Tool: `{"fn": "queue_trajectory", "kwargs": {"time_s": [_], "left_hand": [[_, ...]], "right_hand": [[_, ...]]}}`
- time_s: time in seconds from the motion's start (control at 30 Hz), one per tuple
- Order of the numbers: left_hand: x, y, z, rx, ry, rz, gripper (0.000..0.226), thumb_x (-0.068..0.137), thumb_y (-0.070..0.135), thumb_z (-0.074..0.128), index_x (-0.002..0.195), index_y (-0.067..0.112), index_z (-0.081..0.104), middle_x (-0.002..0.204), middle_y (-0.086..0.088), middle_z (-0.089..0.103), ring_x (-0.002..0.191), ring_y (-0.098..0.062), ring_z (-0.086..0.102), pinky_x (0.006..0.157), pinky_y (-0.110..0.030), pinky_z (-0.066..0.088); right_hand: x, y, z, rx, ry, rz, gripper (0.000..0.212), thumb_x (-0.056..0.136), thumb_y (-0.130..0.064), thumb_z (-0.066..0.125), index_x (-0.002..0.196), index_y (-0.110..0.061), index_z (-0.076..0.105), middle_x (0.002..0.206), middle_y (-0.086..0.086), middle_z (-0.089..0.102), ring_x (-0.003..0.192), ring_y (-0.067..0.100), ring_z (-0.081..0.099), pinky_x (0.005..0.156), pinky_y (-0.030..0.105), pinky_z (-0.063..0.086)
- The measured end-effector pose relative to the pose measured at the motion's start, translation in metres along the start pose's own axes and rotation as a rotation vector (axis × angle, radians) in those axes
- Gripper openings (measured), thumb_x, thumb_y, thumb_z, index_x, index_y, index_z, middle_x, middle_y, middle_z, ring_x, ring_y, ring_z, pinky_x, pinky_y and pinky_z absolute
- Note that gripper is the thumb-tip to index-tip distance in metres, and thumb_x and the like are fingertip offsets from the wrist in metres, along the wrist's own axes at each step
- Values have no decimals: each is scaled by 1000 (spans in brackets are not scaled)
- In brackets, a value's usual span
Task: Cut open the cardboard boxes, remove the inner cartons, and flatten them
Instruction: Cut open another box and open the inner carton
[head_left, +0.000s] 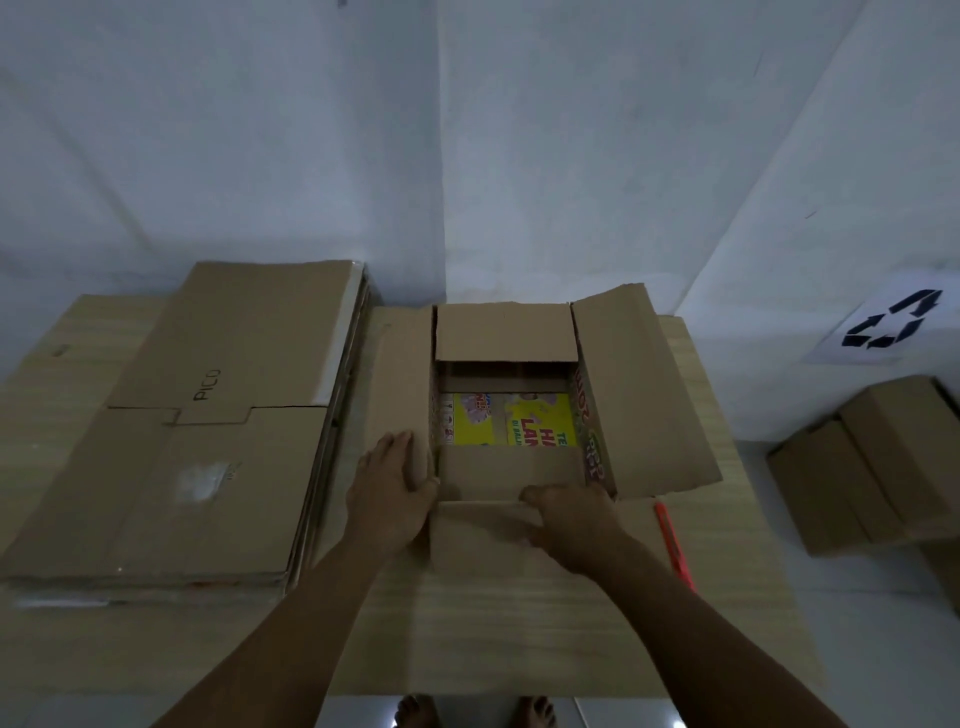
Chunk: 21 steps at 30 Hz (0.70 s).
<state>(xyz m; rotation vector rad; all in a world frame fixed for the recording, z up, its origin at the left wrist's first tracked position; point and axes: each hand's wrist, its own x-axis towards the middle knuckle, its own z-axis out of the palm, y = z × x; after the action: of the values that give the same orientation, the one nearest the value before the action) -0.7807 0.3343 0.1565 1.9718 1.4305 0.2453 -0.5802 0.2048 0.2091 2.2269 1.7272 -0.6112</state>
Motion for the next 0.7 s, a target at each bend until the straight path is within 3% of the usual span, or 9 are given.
{"fn": "queue_trajectory", "kwargs": {"time_s": [0.07, 0.17, 0.23, 0.37, 0.4, 0.47, 0.6, 0.7], "left_hand": [[-5, 3, -1, 18, 46, -12, 85, 74, 57, 50, 151, 26, 34, 154, 0, 36, 141, -28, 35, 111, -51, 37], [-11, 8, -5, 120, 102, -13, 78, 68, 50, 50, 141, 27, 36, 137, -6, 46, 128, -33, 42, 101, -51, 42], [-7, 9, -9, 185, 126, 22, 75, 66, 48, 48, 137, 26, 36, 130, -10, 49, 123, -35, 42, 98, -51, 42], [14, 15, -16, 230, 139, 88, 82, 81, 49, 55, 152, 19, 27, 150, -14, 36, 143, -38, 24, 115, -56, 24], [20, 18, -17, 232, 142, 106, 81, 86, 46, 58, 154, 18, 25, 155, -15, 31, 147, -39, 18, 119, -56, 19], [29, 27, -19, 224, 147, 138, 77, 92, 41, 57, 156, 16, 21, 161, -14, 22, 151, -37, 9, 122, -55, 10], [55, 42, -17, 261, 158, 176, 73, 98, 43, 47, 157, 14, 14, 164, -14, 12, 152, -35, 2, 123, -54, 4], [68, 43, -9, 315, 124, 126, 74, 102, 51, 33, 159, 14, 3, 167, -13, 1, 153, -34, -6, 122, -52, -3]], "right_hand": [[1, -3, 4, -30, 67, -2, 36, 90, -49, 65, 120, -33, 56, 115, 1, 70, 107, 26, 66, 87, 38, 48], [-2, -11, 6, -5, 13, -9, 34, 87, -47, 67, 115, -30, 57, 114, 3, 69, 107, 28, 66, 83, 38, 51], [-5, -16, 4, 38, -67, -27, 40, 85, -44, 71, 119, -29, 56, 122, 4, 66, 113, 28, 62, 86, 39, 52], [-4, -15, -19, 275, -270, -105, 73, 78, -51, 79, 140, -24, 52, 136, 4, 59, 125, 24, 55, 96, 32, 46], [0, -13, -25, 342, -233, -100, 76, 77, -54, 78, 142, -25, 52, 136, 2, 59, 125, 22, 55, 97, 31, 45], [19, -8, -36, 421, -4, -21, 67, 81, -53, 74, 140, -28, 54, 134, -1, 60, 122, 19, 56, 97, 30, 46], [73, 14, -52, 208, 455, 128, 45, 94, -34, 58, 139, -27, 53, 135, 2, 56, 124, 25, 48, 97, 37, 40], [109, 37, -58, 6, 501, 152, 59, 91, -26, 60, 146, -27, 40, 144, 5, 44, 132, 29, 38, 102, 43, 36]]}}
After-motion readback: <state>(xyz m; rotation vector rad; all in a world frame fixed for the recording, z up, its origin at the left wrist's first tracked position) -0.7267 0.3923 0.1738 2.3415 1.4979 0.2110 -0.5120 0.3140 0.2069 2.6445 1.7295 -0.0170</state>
